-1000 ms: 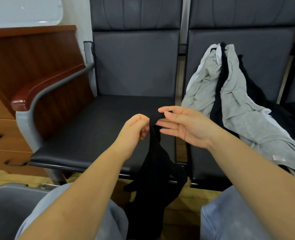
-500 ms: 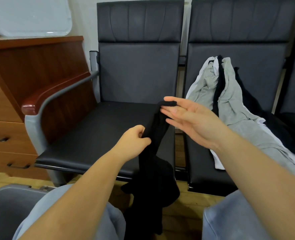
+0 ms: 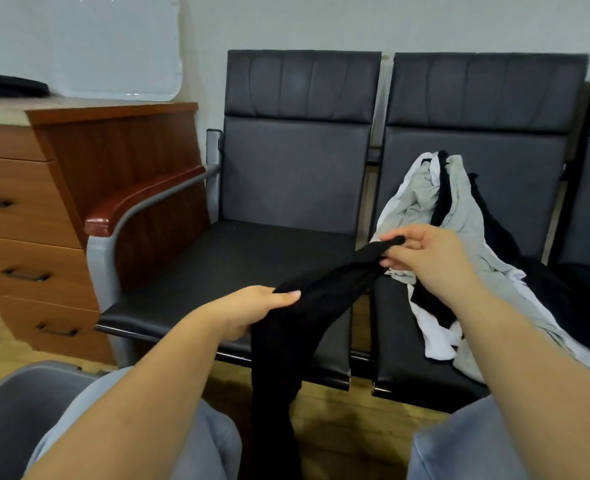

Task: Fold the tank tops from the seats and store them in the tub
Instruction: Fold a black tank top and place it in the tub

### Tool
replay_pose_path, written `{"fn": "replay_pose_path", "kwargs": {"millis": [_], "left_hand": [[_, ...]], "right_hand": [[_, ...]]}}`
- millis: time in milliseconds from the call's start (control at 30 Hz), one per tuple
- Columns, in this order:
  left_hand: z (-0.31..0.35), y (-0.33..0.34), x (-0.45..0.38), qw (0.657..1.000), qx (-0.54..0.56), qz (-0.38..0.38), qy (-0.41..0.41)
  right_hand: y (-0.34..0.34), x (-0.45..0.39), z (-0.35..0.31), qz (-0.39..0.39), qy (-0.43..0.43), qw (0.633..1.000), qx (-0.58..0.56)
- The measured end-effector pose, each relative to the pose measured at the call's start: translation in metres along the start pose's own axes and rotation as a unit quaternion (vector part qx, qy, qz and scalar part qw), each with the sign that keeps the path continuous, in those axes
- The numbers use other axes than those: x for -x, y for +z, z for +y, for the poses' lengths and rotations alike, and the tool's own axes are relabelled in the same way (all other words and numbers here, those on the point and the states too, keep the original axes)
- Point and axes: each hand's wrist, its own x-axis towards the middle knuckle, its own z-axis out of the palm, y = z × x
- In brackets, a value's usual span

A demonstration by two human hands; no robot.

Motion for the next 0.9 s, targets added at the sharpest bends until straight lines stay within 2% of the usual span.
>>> {"fn": "replay_pose_path", "kwargs": {"millis": [67, 133, 233, 300, 400, 567, 733, 833, 900], "left_hand": [[-0.001, -0.006, 0.004, 0.997, -0.073, -0.002, 0.029], [-0.004, -0.013, 0.006, 0.977, -0.207, 0.02, 0.034], [-0.011, -0.024, 0.006, 0.911, -0.401, 0.097, 0.014], [-0.014, -0.031, 0.007, 0.901, -0.407, 0.153, -0.003], [-0.013, -0.038, 0.014, 0.946, -0.291, 0.139, -0.037], [0.003, -0.031, 0.032, 0.997, -0.035, 0.067, -0.028], [0.015, -0.028, 0.049, 0.987, 0.161, 0.004, 0.016], [0.02, -0.028, 0.052, 0.961, 0.255, 0.003, 0.102], [0.022, -0.029, 0.049, 0.942, 0.295, 0.028, 0.16]], "right_hand": [[-0.008, -0.001, 0.0, 0.014, -0.013, 0.998, 0.059], [-0.014, 0.001, -0.001, 0.006, -0.027, 0.992, 0.122], [-0.019, 0.005, -0.004, -0.094, 0.028, 0.988, 0.123], [-0.021, 0.007, -0.005, -0.175, 0.107, 0.978, 0.049], [-0.028, 0.01, -0.006, -0.243, 0.164, 0.956, 0.023], [-0.041, 0.007, -0.002, -0.23, 0.164, 0.959, -0.013], [-0.049, 0.008, -0.002, -0.208, 0.159, 0.963, -0.059], [-0.052, 0.007, 0.0, -0.192, 0.16, 0.966, -0.069], [-0.051, 0.006, 0.0, -0.163, 0.156, 0.971, -0.073]]}}
